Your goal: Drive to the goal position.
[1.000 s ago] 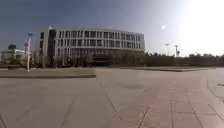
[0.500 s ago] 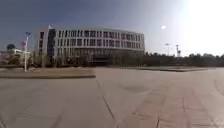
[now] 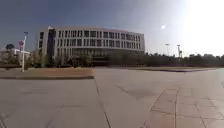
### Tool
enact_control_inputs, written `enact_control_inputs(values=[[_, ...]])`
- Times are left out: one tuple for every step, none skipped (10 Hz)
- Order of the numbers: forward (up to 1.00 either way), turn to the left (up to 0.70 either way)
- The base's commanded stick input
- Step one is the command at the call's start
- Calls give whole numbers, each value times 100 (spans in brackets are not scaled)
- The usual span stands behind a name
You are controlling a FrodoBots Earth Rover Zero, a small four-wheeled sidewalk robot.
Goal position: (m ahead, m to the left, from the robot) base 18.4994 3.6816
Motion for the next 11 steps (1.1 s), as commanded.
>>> enact_control_inputs(values=[[70, 0], [70, 0], [70, 0], [70, 0], [70, 0], [70, 0], [70, 0], [70, 0], [70, 0], [70, 0], [70, 0]])
